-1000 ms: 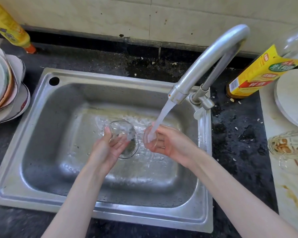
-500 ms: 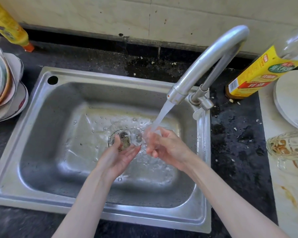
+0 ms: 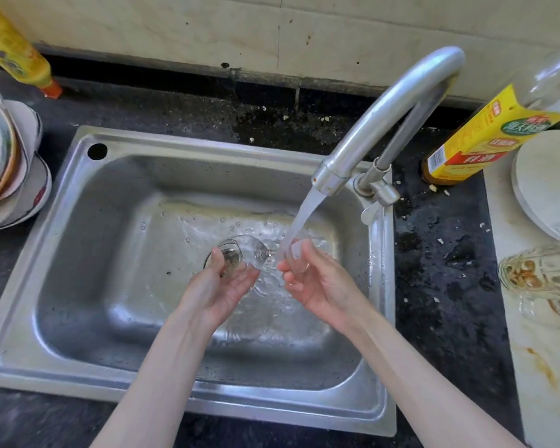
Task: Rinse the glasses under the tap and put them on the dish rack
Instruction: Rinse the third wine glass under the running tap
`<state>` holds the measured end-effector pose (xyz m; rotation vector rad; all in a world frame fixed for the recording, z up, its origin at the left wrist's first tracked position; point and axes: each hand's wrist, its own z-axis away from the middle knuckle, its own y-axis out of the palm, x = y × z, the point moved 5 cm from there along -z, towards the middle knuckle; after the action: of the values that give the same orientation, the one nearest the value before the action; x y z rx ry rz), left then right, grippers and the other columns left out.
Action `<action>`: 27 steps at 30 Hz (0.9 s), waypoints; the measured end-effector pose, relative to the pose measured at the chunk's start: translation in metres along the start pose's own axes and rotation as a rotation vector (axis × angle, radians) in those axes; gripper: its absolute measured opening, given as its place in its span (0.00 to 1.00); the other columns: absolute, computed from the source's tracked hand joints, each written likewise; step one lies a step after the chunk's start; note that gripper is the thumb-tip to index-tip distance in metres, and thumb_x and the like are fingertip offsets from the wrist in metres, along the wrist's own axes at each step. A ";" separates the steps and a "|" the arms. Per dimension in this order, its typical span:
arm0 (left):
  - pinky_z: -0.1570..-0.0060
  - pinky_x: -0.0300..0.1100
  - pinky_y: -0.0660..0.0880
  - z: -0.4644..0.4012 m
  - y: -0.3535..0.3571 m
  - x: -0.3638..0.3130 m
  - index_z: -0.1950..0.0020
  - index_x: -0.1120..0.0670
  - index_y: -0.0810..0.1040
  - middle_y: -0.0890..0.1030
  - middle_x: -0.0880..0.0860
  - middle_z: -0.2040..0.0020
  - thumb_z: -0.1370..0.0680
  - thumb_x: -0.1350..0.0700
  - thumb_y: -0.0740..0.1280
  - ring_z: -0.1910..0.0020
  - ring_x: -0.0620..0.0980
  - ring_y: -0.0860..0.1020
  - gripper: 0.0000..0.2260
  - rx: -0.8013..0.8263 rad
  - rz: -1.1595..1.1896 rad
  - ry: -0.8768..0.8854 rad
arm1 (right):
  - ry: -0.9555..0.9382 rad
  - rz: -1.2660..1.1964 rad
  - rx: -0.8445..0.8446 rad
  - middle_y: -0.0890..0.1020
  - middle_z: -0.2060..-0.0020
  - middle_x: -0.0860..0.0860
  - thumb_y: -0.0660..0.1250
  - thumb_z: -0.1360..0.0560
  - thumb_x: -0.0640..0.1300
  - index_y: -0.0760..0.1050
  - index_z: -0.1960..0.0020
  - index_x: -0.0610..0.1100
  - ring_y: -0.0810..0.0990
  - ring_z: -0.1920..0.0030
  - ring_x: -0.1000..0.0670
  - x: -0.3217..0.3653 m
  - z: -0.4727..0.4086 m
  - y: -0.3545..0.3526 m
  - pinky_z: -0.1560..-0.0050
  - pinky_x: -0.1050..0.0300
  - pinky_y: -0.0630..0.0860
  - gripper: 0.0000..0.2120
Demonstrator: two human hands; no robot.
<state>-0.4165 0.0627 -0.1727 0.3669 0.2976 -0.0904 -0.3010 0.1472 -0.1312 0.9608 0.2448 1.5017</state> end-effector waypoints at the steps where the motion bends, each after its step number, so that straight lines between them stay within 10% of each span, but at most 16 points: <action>1: 0.49 0.59 0.71 0.001 0.002 -0.001 0.30 0.64 0.58 0.71 0.67 0.43 0.20 0.53 0.58 0.38 0.64 0.71 0.23 0.008 -0.033 0.035 | 0.010 0.001 -0.084 0.79 0.74 0.45 0.58 0.22 0.50 0.75 0.55 0.41 0.77 0.76 0.53 0.000 -0.002 -0.004 0.79 0.67 0.70 0.14; 10: 0.47 0.42 0.76 0.019 0.006 -0.017 0.45 0.62 0.68 0.75 0.61 0.47 0.19 0.51 0.56 0.49 0.52 0.78 0.14 0.006 -0.280 0.485 | -0.150 0.457 -0.215 0.66 0.72 0.52 0.60 0.28 0.61 0.70 0.53 0.43 0.62 0.73 0.56 0.000 -0.007 -0.007 0.72 0.64 0.59 0.20; 15: 0.47 0.40 0.76 0.036 0.017 -0.024 0.57 0.55 0.71 0.79 0.52 0.57 0.22 0.53 0.62 0.55 0.46 0.81 0.07 0.030 -0.433 0.714 | -0.185 0.583 -0.347 0.76 0.58 0.50 0.57 0.19 0.45 0.69 0.38 0.42 0.74 0.63 0.54 -0.009 -0.012 -0.014 0.61 0.60 0.73 0.12; 20: 0.43 0.46 0.74 0.048 0.028 -0.020 0.54 0.50 0.70 0.78 0.56 0.43 0.30 0.50 0.74 0.45 0.53 0.80 0.14 0.256 -0.406 0.684 | -0.045 0.150 -0.282 0.79 0.57 0.42 0.57 0.20 0.36 0.70 0.57 0.38 0.80 0.57 0.46 -0.022 -0.014 -0.016 0.51 0.55 0.79 0.08; 27: 0.41 0.51 0.72 0.046 0.039 -0.008 0.40 0.45 0.73 0.80 0.45 0.44 0.40 0.44 0.77 0.44 0.48 0.78 0.31 0.416 -0.542 0.567 | 0.095 -0.031 -0.263 0.79 0.62 0.40 0.59 0.22 0.34 0.73 0.52 0.35 0.80 0.59 0.44 -0.030 -0.008 -0.024 0.54 0.52 0.81 0.04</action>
<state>-0.4060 0.0825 -0.1158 0.7176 0.9436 -0.5926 -0.2923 0.1282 -0.1646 0.6741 0.1251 1.5100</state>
